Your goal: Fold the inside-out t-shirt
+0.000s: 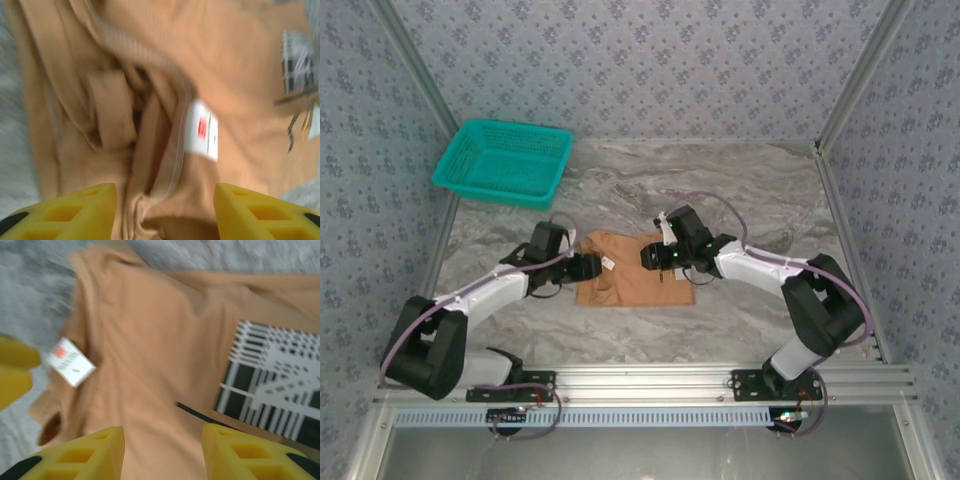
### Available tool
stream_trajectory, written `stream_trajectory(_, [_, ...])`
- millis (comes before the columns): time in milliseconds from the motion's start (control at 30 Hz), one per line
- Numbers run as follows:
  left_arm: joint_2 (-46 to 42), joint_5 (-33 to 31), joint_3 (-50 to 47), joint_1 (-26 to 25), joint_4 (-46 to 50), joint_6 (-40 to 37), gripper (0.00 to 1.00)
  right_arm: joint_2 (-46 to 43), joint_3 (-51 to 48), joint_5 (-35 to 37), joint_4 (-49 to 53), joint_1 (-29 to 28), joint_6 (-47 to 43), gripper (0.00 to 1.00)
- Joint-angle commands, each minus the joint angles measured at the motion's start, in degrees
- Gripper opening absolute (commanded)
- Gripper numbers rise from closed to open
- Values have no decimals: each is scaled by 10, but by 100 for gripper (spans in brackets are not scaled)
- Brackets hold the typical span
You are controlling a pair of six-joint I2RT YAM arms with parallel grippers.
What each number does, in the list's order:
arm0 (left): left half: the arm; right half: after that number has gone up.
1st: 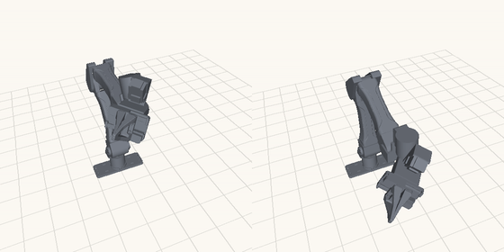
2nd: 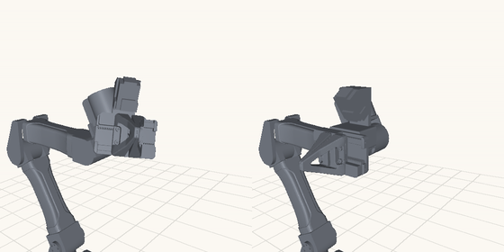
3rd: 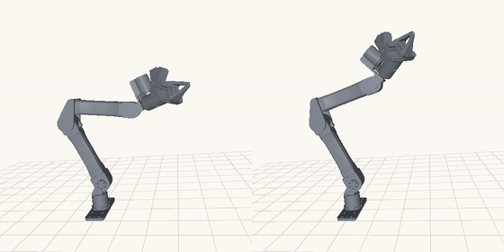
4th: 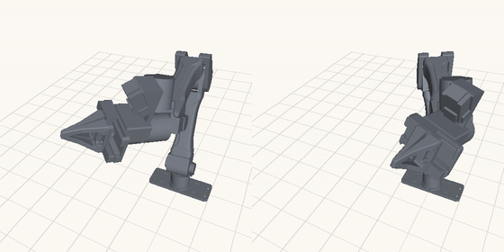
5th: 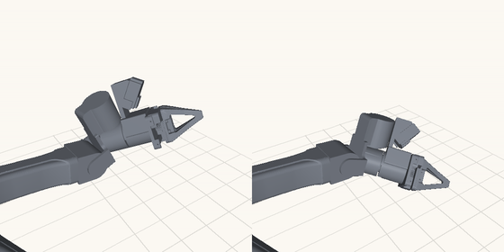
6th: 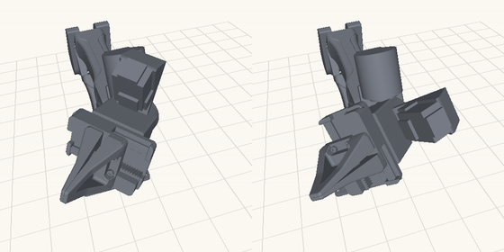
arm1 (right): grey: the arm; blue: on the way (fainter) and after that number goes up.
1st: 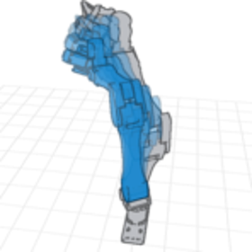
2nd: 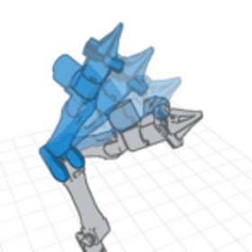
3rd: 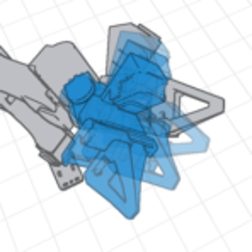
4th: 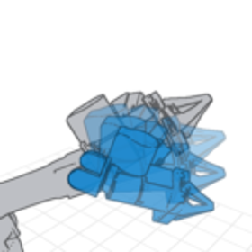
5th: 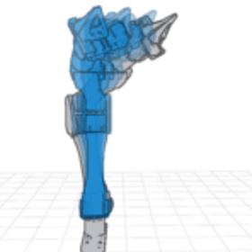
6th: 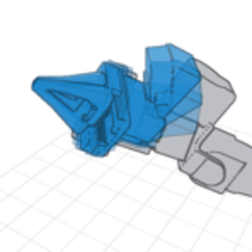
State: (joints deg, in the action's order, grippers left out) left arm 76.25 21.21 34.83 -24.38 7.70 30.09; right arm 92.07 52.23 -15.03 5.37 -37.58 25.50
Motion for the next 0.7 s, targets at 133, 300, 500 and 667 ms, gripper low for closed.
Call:
stream_trajectory(133, [47,18,0,-17,-1,-13,45,54,11,33,73,8,40,38])
stream_trajectory(300, [74,34,4,-20,-7,-20,36,56,1,46,86,12,61,35])
stream_trajectory(500, [89,77,14,-23,-34,-20,13,37,-15,90,146,13,98,32])
stream_trajectory(667, [123,120,35,-25,-55,-24,0,-19,-59,114,150,1,148,32])
